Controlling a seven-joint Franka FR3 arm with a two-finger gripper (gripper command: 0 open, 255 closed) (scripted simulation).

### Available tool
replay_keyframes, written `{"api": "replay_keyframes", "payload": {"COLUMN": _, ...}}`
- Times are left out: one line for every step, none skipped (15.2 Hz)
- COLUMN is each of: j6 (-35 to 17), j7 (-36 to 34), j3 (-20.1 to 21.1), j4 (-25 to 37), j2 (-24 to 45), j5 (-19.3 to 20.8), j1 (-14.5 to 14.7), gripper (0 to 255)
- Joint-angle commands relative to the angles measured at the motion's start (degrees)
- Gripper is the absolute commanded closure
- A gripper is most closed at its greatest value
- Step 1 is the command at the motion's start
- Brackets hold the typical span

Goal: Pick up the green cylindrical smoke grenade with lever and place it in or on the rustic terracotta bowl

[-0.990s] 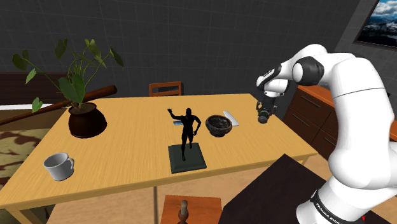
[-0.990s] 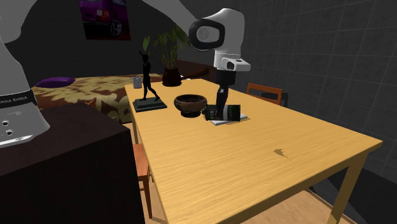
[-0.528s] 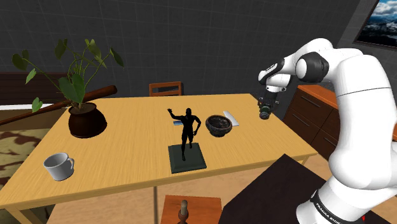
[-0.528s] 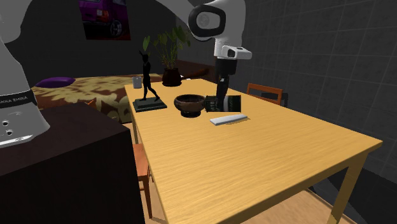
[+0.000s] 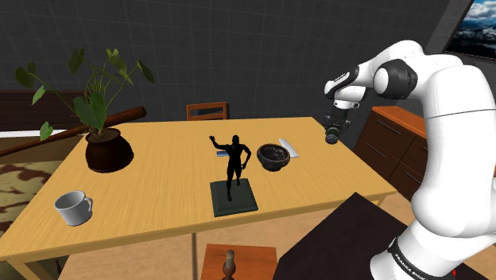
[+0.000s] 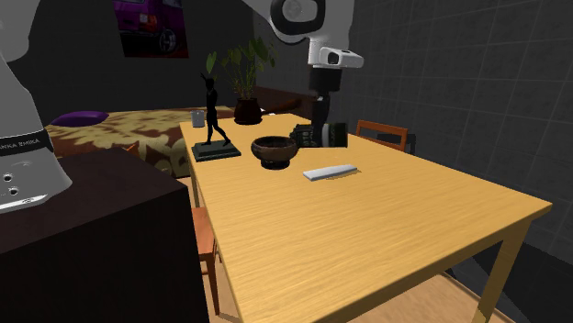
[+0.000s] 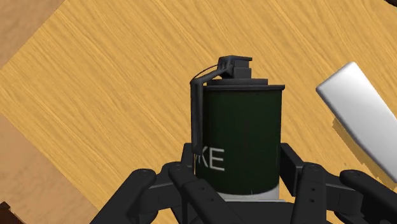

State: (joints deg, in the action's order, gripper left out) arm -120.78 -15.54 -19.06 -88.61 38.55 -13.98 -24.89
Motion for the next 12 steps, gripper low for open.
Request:
{"api": "replay_keyframes", "payload": {"j6": -0.44, "j7": -1.66, "j3": 0.2, "j4": -1.27, "j2": -0.92, "j5": 0.22, "j1": 1.65, "gripper": 255}}
{"api": "replay_keyframes", "payload": {"j6": -0.8, "j7": -2.74, "j3": 0.34, "j4": -2.11, "j2": -1.45, "j5": 0.35, "j1": 2.7, "gripper": 255}}
{"api": "replay_keyframes", "payload": {"j6": -1.13, "j7": -3.83, "j3": 0.49, "j4": -2.87, "j2": -1.93, "j5": 0.46, "j1": 3.75, "gripper": 255}}
{"api": "replay_keyframes", "payload": {"j6": -1.42, "j7": -4.94, "j3": 0.66, "j4": -3.55, "j2": -2.37, "j5": 0.58, "j1": 4.78, "gripper": 255}}
{"api": "replay_keyframes", "payload": {"j6": -1.68, "j7": -6.05, "j3": 0.84, "j4": -4.15, "j2": -2.77, "j5": 0.69, "j1": 5.79, "gripper": 255}}
{"api": "replay_keyframes", "payload": {"j6": -1.91, "j7": -7.18, "j3": 1.02, "j4": -4.67, "j2": -3.12, "j5": 0.8, "j1": 6.8, "gripper": 255}}
{"api": "replay_keyframes", "payload": {"j6": -2.11, "j7": -8.31, "j3": 1.21, "j4": -5.12, "j2": -3.43, "j5": 0.9, "j1": 7.79, "gripper": 255}}
{"api": "replay_keyframes", "payload": {"j6": -2.28, "j7": -9.45, "j3": 1.41, "j4": -5.49, "j2": -3.69, "j5": 1.0, "j1": 8.77, "gripper": 255}}
{"api": "replay_keyframes", "payload": {"j6": -2.42, "j7": -10.6, "j3": 1.62, "j4": -5.78, "j2": -3.91, "j5": 1.09, "j1": 9.74, "gripper": 255}}
{"api": "replay_keyframes", "payload": {"j6": -2.54, "j7": -11.75, "j3": 1.84, "j4": -6.01, "j2": -4.08, "j5": 1.18, "j1": 10.69, "gripper": 255}}
{"api": "replay_keyframes", "payload": {"j6": -2.62, "j7": -12.91, "j3": 2.07, "j4": -6.16, "j2": -4.21, "j5": 1.27, "j1": 11.63, "gripper": 255}}
{"api": "replay_keyframes", "payload": {"j6": -2.68, "j7": -14.06, "j3": 2.3, "j4": -6.24, "j2": -4.3, "j5": 1.35, "j1": 12.56, "gripper": 255}}
